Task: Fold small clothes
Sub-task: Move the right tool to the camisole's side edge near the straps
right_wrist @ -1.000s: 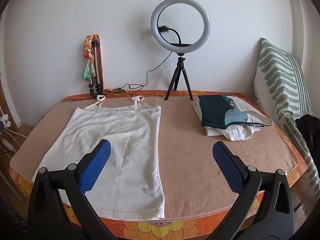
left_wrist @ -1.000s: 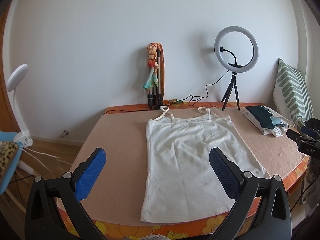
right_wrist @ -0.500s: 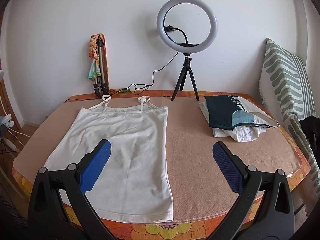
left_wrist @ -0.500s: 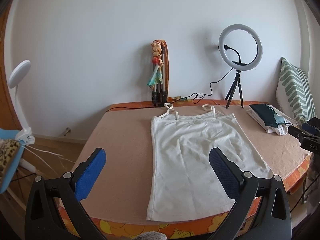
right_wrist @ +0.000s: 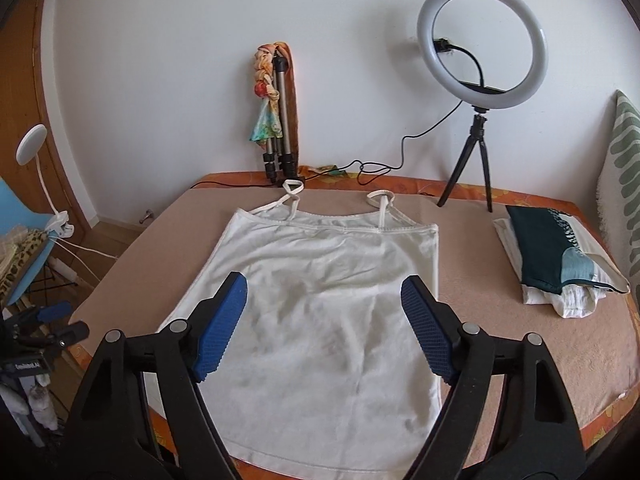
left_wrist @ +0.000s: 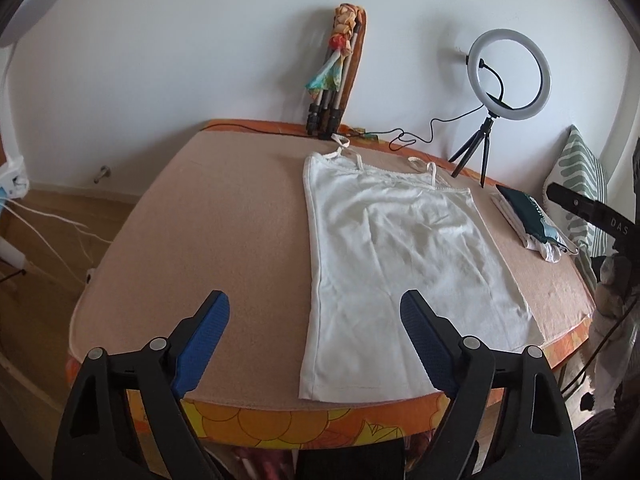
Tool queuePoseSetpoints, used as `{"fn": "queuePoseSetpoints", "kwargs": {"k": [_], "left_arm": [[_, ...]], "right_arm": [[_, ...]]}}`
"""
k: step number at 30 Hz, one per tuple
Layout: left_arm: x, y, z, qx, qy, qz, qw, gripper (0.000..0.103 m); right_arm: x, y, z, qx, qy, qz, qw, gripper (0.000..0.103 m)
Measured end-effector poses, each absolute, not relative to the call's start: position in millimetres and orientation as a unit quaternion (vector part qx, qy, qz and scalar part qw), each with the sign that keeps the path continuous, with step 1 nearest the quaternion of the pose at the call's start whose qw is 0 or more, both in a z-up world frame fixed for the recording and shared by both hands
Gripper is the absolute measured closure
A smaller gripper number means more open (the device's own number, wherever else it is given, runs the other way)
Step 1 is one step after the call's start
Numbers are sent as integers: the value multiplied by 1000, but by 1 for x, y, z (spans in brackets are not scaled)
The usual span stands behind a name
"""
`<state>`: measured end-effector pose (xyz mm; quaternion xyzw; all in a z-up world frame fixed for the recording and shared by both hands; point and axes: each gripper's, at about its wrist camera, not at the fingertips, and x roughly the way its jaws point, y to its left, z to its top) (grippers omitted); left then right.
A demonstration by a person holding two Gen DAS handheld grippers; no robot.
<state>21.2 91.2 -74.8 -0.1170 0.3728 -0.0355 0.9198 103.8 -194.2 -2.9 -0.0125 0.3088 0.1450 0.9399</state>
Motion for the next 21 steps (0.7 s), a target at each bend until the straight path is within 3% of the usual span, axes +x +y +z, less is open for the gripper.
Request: {"fn": "queuePoseSetpoints", "kwargs": {"k": [4, 16, 21], "left_arm": [[24, 90, -98, -129, 410, -62, 901, 35], [30, 95, -142, -154, 477, -95, 860, 55], [33, 94, -147, -154, 484, -101, 855, 62]], "right_arm": [[138, -152, -2, -19, 336, 189, 923, 30], [241, -50, -33, -6, 424, 247, 871, 42], [289, -17, -59, -3, 463, 241, 853, 54]]}}
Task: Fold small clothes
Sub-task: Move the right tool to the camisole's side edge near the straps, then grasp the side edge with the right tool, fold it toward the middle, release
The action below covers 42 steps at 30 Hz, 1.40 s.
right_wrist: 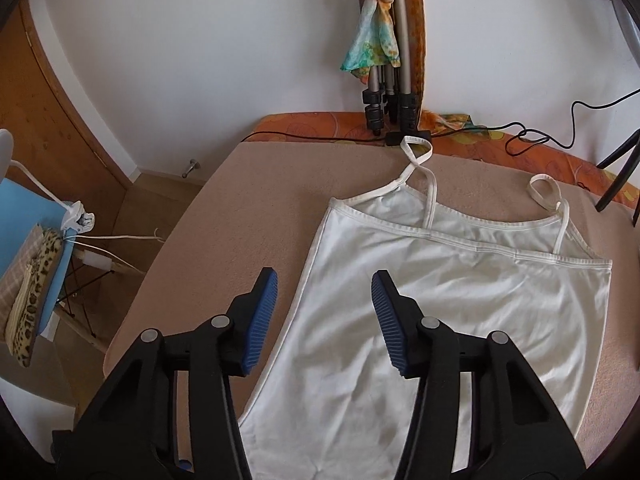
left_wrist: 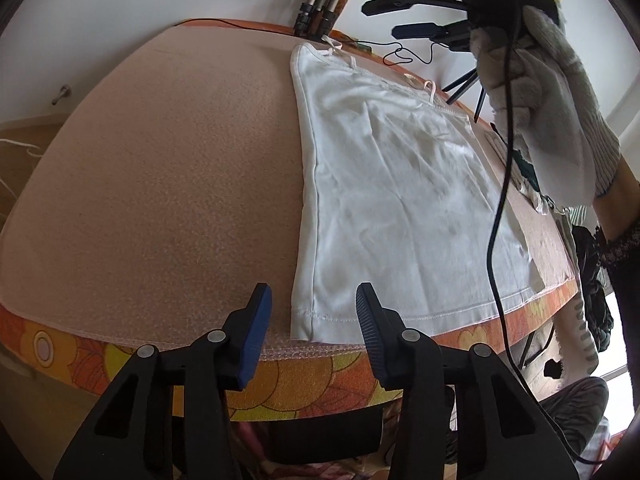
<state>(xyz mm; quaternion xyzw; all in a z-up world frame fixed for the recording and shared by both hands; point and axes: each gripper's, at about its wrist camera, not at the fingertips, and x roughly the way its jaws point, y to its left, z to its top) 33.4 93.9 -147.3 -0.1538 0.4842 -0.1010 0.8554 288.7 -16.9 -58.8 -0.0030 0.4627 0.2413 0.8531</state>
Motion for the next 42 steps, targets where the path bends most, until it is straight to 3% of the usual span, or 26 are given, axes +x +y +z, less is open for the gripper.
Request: {"fn": "queuePoseSetpoints", "kwargs": {"k": [11, 15, 21, 22, 24, 27, 42], "left_arm": [[38, 93, -155, -149, 490, -109, 852, 63], [41, 92, -157, -158, 495, -123, 845, 85], [41, 94, -158, -176, 486, -142, 844, 96], [40, 94, -158, -181, 482, -146, 845, 97], [39, 94, -155, -181, 475, -146, 849, 98], [37, 93, -150, -180, 461, -153, 856, 98], [34, 63, -119, -148, 418, -194, 875, 98]], "right_arm": [[370, 28, -125, -11, 530, 212, 821, 57], [385, 41, -137, -27, 538, 200, 818, 57], [400, 60, -151, -43, 552, 190, 811, 58], [398, 62, -152, -49, 553, 186, 810, 60], [401, 67, -157, -58, 560, 180, 807, 78], [406, 69, -159, -66, 559, 168, 810, 94], [410, 22, -121, -20, 545, 186, 818, 99]]}}
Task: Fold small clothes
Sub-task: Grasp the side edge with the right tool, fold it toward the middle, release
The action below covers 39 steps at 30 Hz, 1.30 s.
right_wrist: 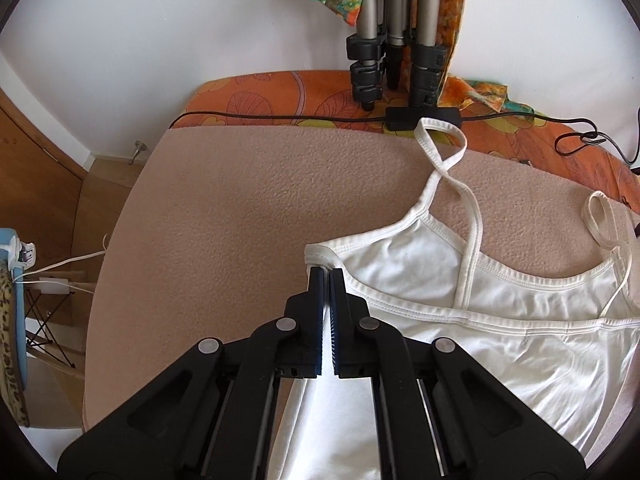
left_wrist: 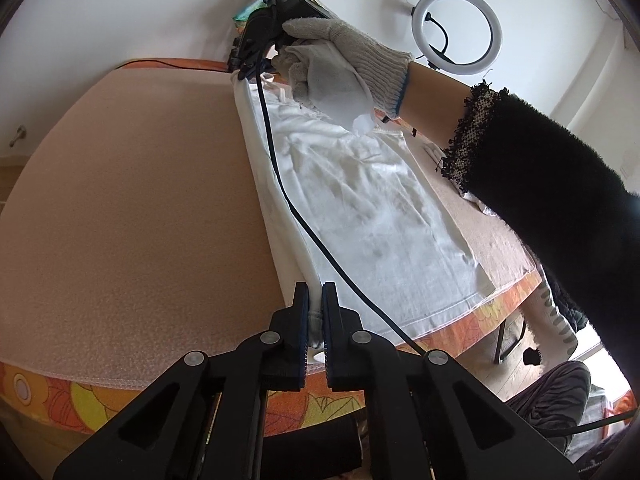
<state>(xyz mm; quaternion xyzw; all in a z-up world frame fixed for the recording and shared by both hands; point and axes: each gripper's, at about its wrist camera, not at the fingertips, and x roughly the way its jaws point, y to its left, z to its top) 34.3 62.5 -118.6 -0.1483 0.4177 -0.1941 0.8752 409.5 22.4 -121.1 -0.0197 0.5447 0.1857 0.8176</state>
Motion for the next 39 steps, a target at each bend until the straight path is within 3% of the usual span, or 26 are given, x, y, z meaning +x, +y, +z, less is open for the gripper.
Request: {"fn": "queuePoseSetpoints", "kwargs": {"k": [12, 20, 34, 37, 38, 39], "left_arm": [[39, 5, -108, -94, 411, -246, 873, 98], [47, -34, -117, -66, 430, -273, 858, 98], [58, -55, -137, -51, 467, -283, 836, 98], [58, -58, -138, -55, 474, -292, 829, 89], [57, -59, -137, -55, 473, -294, 829, 87], [56, -62, -136, -46, 474, -289, 830, 77]], "right_arm": [[401, -50, -98, -47, 521, 157, 838, 100], [407, -99, -128, -34, 532, 129, 836, 100], [412, -99, -158, -43, 533, 143, 833, 99], [410, -100, -155, -43, 527, 150, 835, 99], [409, -102, -152, -40, 524, 152, 837, 92], [407, -105, -147, -34, 517, 158, 840, 81]]}}
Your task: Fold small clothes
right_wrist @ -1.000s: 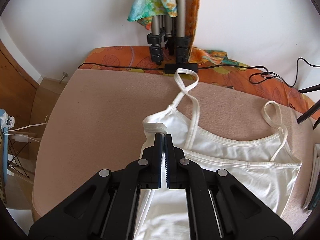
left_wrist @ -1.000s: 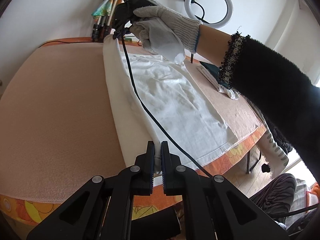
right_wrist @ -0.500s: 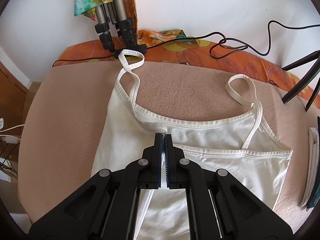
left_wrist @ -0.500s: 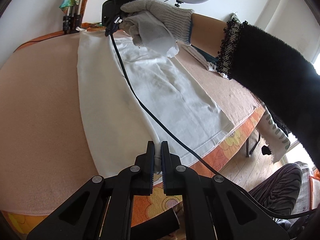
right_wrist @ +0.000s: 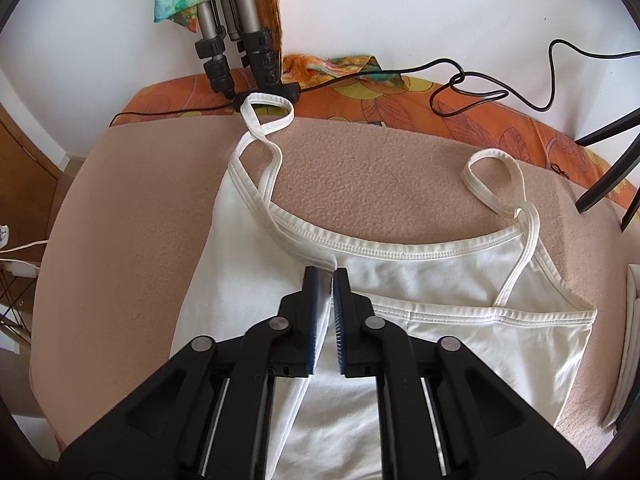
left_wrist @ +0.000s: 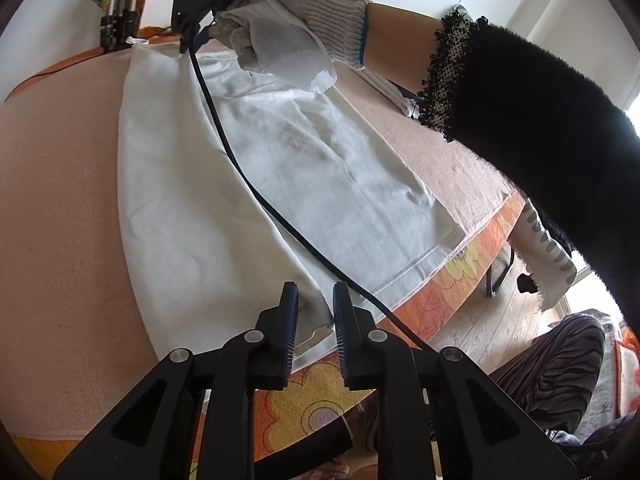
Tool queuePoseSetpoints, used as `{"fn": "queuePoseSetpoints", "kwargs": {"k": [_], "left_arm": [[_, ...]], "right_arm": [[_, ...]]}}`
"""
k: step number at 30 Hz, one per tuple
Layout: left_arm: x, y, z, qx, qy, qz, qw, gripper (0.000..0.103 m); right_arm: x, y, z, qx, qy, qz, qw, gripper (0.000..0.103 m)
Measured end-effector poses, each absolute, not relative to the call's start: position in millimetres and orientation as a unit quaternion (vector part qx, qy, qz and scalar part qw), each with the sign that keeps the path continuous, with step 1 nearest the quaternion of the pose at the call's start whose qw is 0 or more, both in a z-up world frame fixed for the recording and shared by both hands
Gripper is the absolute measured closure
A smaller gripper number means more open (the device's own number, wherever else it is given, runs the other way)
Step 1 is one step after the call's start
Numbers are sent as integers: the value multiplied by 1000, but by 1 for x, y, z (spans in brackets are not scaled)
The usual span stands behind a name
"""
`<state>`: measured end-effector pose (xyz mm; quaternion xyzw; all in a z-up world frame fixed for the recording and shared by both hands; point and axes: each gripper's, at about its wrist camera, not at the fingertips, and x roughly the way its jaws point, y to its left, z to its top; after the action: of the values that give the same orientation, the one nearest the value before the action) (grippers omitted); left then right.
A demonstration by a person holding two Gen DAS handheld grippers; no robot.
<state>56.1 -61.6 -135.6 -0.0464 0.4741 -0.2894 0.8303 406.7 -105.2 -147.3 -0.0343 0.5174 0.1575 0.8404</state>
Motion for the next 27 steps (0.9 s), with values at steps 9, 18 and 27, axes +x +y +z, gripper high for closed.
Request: {"fn": "queuePoseSetpoints", "kwargs": {"k": [9, 18, 27], "left_arm": [[38, -69, -113, -14, 429, -289, 856, 53], [24, -93, -100, 18, 378, -296, 877, 53], [14, -158, -108, 48, 366, -337, 866, 53]], "right_arm": [[364, -163, -86, 21, 448, 183, 875, 43], [311, -258, -45, 50, 417, 178, 890, 43], [289, -350, -43, 75, 416, 149, 894, 43]]}}
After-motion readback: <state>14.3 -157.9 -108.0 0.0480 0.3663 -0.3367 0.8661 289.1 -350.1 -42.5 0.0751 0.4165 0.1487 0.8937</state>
